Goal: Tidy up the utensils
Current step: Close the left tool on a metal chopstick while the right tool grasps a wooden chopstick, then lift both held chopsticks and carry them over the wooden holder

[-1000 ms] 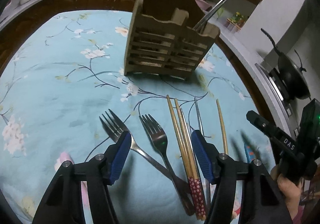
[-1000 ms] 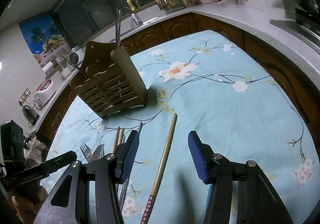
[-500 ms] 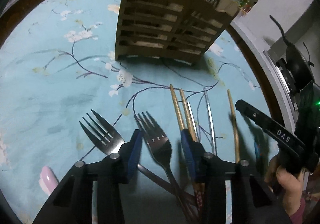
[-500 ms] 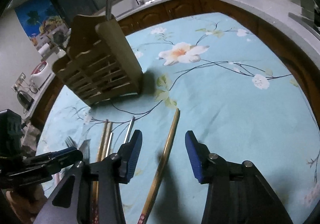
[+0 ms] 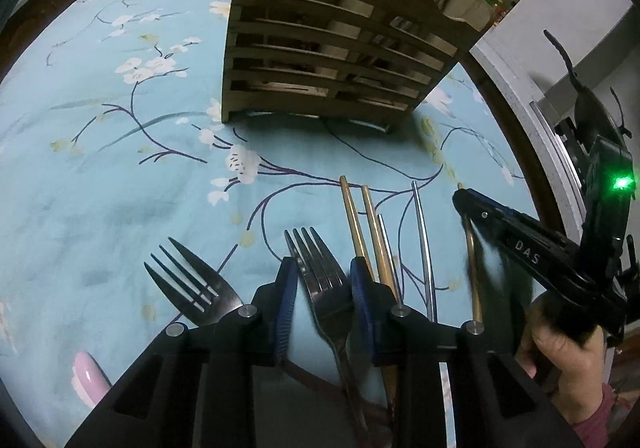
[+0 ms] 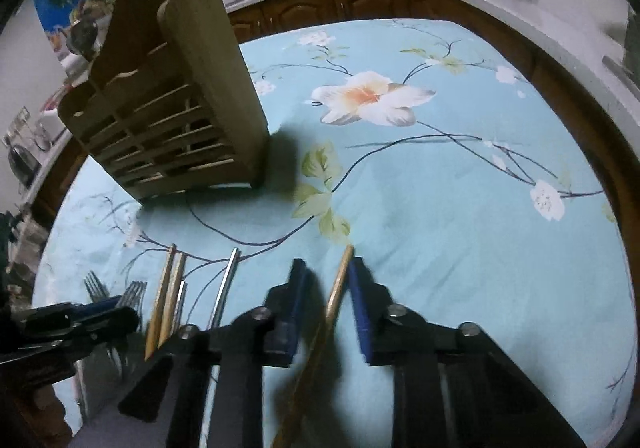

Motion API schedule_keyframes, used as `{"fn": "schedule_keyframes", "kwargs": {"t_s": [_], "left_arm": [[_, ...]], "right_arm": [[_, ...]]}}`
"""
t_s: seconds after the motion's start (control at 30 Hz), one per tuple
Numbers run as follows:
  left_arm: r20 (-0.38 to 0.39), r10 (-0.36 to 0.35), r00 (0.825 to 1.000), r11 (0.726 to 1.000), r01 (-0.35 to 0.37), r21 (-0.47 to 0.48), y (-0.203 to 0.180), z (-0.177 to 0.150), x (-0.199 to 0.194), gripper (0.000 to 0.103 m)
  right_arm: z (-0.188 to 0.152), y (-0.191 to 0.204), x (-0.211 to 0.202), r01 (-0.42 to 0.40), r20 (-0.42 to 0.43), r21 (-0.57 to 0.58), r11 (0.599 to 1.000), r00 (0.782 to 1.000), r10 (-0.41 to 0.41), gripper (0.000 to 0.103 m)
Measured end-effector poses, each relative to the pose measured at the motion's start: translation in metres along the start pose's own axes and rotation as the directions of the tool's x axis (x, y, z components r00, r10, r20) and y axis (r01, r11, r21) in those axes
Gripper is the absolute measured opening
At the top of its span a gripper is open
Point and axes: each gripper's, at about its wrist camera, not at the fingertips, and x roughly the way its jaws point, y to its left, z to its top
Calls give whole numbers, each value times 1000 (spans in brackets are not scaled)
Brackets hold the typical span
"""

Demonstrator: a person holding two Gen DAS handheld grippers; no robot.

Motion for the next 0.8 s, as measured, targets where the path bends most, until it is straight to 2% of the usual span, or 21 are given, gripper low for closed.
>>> {"fn": "schedule_keyframes", "kwargs": {"t_s": [0.03, 0.13, 0.23, 0.27, 0.37, 0.4, 0.67, 0.8], "left_arm": [[1, 1, 1000, 1000, -1, 2, 0, 0, -1, 26], [-4, -10, 1000, 1000, 10, 0, 0, 1, -1, 24], [-4, -21, 1000, 1000, 21, -7, 2, 0, -4, 20], [-4, -26, 1000, 1000, 26, -9, 2, 0, -6, 16], [12, -22, 1000, 1000, 22, -3, 3, -3, -14, 11], [16, -25, 1000, 1000, 25, -2, 3, -3, -16, 3], [70, -70, 995, 997, 71, -8, 5, -17, -51, 2], [144, -113, 983, 993, 116, -11, 10, -25, -85, 1]], "right_arm": [[1, 0, 0, 10, -2, -9, 1000, 1000, -10, 10], [1, 0, 0, 20, -4, -22, 1000, 1000, -20, 6], [0, -3, -3, -20, -4, 7, 1000, 1000, 20, 5], [0, -3, -4, -30, 0, 13, 999, 1000, 30, 5], [-3, -1, -16, -59, 23, 24, 998, 998, 59, 5], [-3, 0, -20, -70, 32, 25, 997, 997, 69, 5], [-6, 5, -56, -134, 103, 42, 990, 986, 129, 5], [-5, 9, -71, -154, 138, 40, 987, 979, 147, 5]]}}
